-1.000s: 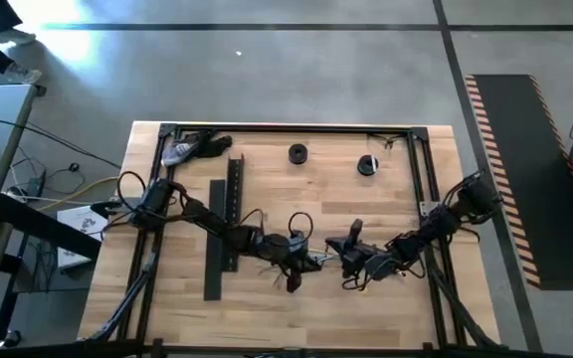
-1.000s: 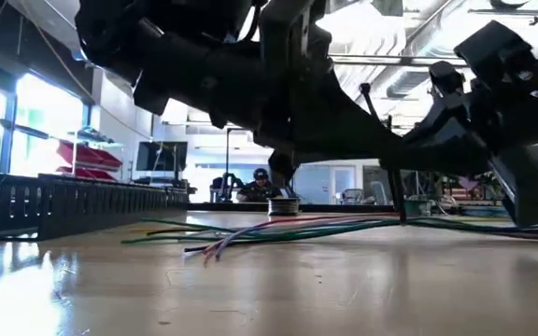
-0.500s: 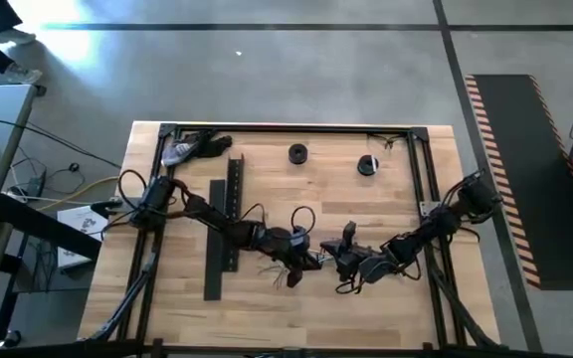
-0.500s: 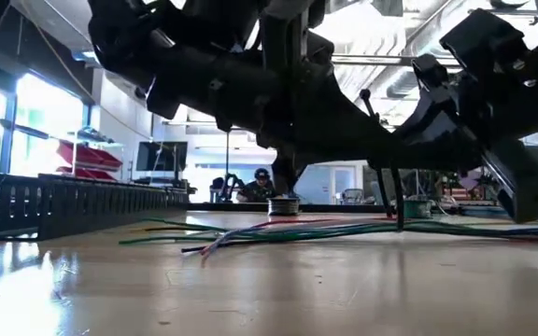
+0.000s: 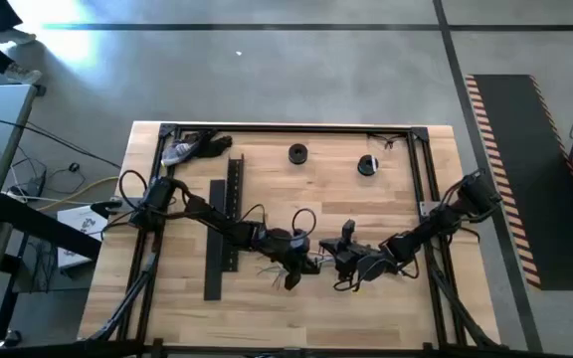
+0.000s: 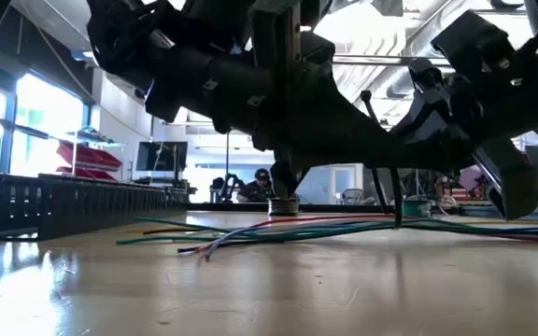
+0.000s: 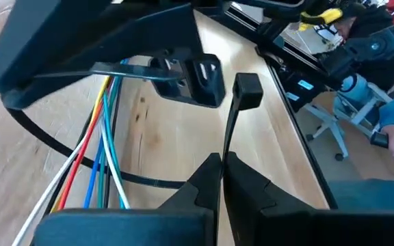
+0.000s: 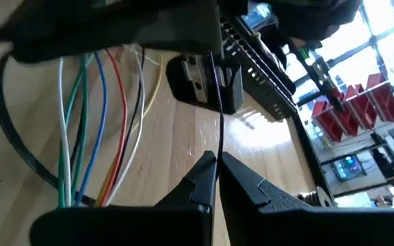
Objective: Ziptie cables
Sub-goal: Wrap the black zip tie on the cable
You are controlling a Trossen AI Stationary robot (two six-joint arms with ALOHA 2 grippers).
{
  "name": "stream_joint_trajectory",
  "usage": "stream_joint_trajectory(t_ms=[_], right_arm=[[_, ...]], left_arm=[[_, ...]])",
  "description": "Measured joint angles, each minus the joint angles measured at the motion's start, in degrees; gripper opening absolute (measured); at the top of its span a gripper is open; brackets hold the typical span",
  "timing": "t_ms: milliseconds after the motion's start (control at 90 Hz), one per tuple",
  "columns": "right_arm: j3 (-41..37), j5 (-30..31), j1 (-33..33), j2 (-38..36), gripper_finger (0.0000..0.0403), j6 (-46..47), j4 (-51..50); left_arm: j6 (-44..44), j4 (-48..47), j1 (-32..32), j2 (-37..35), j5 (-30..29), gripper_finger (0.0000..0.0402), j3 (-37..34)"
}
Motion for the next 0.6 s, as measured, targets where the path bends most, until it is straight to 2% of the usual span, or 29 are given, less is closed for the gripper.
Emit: stream_joint_trajectory(t_ms=[600], right_arm=[[0.02,-2.63,0.00,0.00,0.0000,-4.01,2.87]], left_arm=[[1.25,-0.12,-0.02,0.00,0.56,0.0000,0.00]])
